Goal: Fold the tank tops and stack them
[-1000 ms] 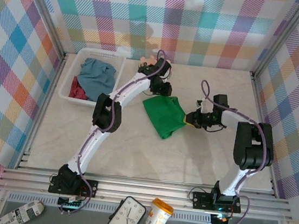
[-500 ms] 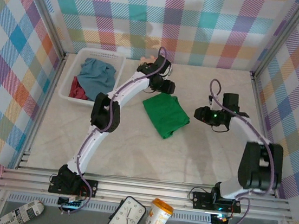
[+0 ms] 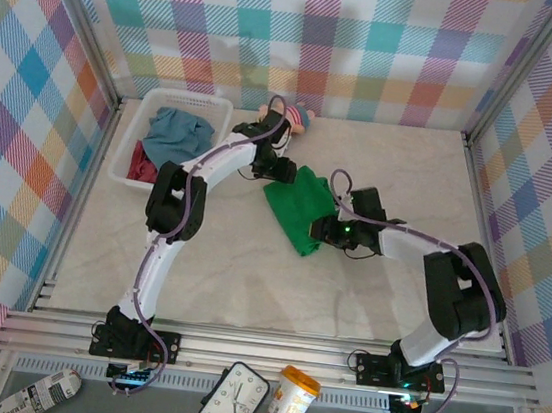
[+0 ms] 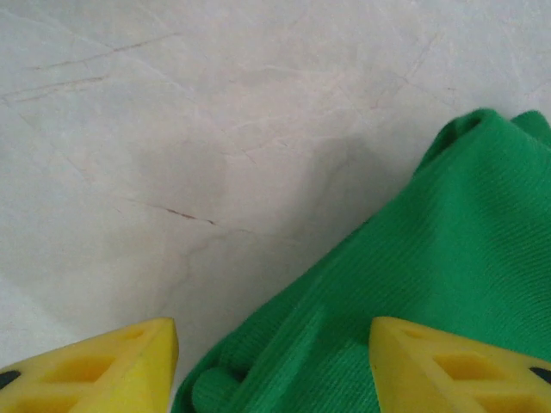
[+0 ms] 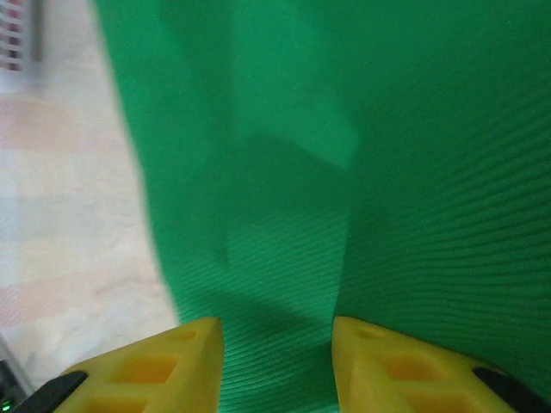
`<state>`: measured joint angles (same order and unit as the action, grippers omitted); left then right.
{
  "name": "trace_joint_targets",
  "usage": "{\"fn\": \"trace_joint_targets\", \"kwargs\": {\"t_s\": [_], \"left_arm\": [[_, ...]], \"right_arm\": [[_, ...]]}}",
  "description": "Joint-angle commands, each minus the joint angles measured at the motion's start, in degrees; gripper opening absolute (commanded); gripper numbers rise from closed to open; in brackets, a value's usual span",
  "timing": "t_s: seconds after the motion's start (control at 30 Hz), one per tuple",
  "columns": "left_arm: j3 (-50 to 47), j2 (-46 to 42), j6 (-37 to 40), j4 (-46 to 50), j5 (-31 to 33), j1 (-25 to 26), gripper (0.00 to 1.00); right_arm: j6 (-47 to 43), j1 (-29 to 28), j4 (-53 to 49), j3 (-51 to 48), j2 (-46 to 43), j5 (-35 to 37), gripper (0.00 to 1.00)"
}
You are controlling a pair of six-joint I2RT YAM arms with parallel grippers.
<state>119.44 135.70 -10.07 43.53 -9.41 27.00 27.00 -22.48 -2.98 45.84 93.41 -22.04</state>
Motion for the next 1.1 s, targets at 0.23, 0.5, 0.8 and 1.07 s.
{"fn": "trace_joint_targets", "kwargs": {"t_s": [0.23, 0.5, 0.8, 1.07], "left_arm": [[-2.8, 1.4, -4.0, 0.4, -7.7, -0.6, 0.58], [-10.8, -3.5, -7.8, -0.6, -9.1, 1.7, 0.51], [-17.3, -7.7, -13.7, -0.9, -9.6, 4.7, 0.38], [-16.3, -7.2, -13.8, 0.9, -8.5, 6.5, 0.23]], "right_arm": [[-8.5, 4.3, -7.2, 2.1, 0.7, 8.1, 0.40], [-12.5, 8.8, -11.7, 6.4, 0.4, 4.2, 0.45], [-9.2, 9.1, -18.2, 2.4, -9.0, 16.7, 0.58], [-9.7, 9.1, -17.9, 7.2, 1.4, 14.5, 0.56]]}}
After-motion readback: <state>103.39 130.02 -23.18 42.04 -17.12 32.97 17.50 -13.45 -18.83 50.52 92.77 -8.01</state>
